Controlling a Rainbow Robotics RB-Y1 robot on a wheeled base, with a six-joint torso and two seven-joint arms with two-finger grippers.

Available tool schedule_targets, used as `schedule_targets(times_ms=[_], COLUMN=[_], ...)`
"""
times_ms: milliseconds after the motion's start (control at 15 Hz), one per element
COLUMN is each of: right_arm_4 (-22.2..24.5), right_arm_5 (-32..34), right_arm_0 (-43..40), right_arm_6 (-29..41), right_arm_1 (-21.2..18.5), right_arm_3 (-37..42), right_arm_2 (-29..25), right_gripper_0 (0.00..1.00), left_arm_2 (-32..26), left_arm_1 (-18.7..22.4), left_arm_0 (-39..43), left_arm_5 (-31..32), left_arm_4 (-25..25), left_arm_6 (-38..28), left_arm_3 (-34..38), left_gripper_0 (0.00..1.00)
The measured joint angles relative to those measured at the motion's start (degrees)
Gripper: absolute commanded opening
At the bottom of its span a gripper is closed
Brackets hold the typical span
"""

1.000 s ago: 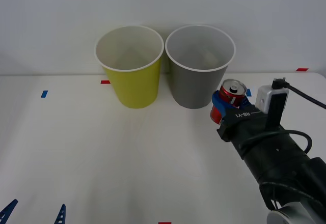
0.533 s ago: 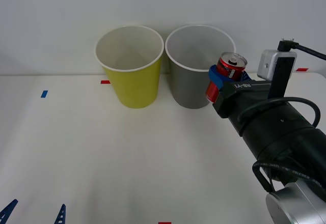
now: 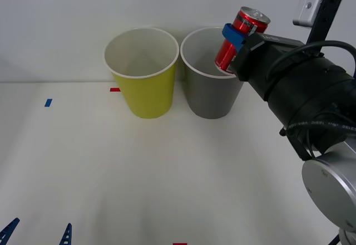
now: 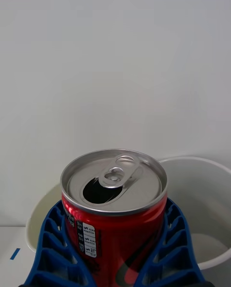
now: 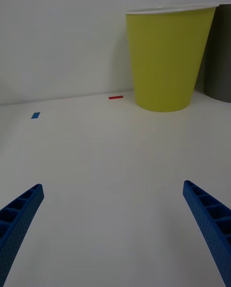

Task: Put cans in the gray bin and PET bottles in the light green bin.

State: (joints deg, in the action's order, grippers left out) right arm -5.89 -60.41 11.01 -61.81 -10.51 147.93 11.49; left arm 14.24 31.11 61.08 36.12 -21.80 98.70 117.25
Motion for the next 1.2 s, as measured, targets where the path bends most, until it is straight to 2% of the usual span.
schedule_targets(times_ms=[133,400,600,733,1200], right_arm_4=[-3.87,-8.78,-9.18,-9.51,-9.77], right_arm_5=[-0.07,-0.13,0.22,1.80,12.34], right_arm_0=[2.84,6.93,10.20,11.66,15.34], right_arm_6=[-1.29,-10.10,-14.33,-14.64,-16.60], right_arm_1=[0.34,1.48,2.49,2.37,0.10], right_arm_3=[-2.19,-7.44,-12.33,-15.34,-27.39], right_arm_2=[-3.18,-7.83,-9.31,-9.46,-9.77], right_gripper_0=[0.00,0.00,0.00,0.00,0.00], left_arm_2=[0.00,0.00,0.00,0.00,0.00], left_arm_1=[0.00,0.00,0.00,0.00,0.00], left_arm_0=[0.00,0.00,0.00,0.00,0.00], left_arm_5=[0.00,0.00,0.00,0.00,0.00], left_arm_4=[0.00,0.00,0.00,0.00,0.00], left_arm_6=[0.00,0.00,0.00,0.00,0.00], left_arm_3=[0.00,0.00,0.00,0.00,0.00], left_gripper_0=[1.00,1.00,1.00,1.00,1.00])
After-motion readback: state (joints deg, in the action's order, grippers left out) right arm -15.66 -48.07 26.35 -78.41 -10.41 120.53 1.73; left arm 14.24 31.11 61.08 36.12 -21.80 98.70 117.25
